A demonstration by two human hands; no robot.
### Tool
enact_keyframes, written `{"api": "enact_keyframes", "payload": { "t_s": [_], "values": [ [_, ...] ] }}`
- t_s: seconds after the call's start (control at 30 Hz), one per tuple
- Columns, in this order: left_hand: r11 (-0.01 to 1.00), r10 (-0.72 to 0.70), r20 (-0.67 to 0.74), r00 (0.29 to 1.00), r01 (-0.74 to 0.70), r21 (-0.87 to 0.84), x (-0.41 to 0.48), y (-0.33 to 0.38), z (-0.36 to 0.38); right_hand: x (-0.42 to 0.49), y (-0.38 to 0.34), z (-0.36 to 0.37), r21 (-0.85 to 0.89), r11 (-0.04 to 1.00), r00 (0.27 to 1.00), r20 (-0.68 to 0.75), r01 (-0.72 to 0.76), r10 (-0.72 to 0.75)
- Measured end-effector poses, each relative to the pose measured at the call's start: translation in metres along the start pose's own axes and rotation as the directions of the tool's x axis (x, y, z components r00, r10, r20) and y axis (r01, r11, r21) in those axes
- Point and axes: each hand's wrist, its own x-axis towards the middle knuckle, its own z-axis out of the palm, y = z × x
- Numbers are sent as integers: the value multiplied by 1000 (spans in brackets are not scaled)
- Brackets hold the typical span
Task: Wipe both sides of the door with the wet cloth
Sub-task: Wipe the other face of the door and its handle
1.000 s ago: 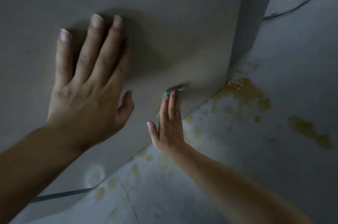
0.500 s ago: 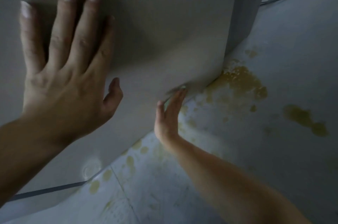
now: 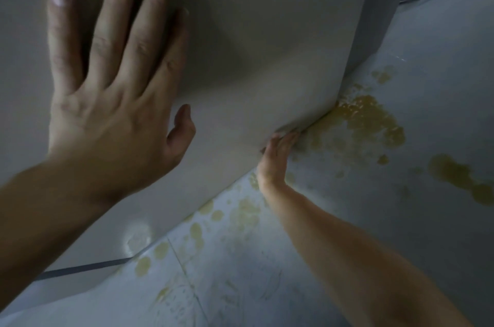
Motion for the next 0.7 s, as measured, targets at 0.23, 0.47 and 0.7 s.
{"api": "enact_keyframes", "payload": {
  "t_s": [0.23, 0.47, 0.7],
  "values": [
    [1000, -3, -22, 1000, 3, 9, -1, 0, -1, -69, 24, 22, -18, 1000, 975, 223, 2, 2],
    [991, 47, -60, 997, -39, 126, -2, 5, -10, 6, -6, 3, 71, 997, 998, -58, -30, 35],
    [992, 77, -160, 984, -92, -88, -20, -6, -36, -65, -58, -2, -182, 677, 701, 230, 713, -675]
  ]
}}
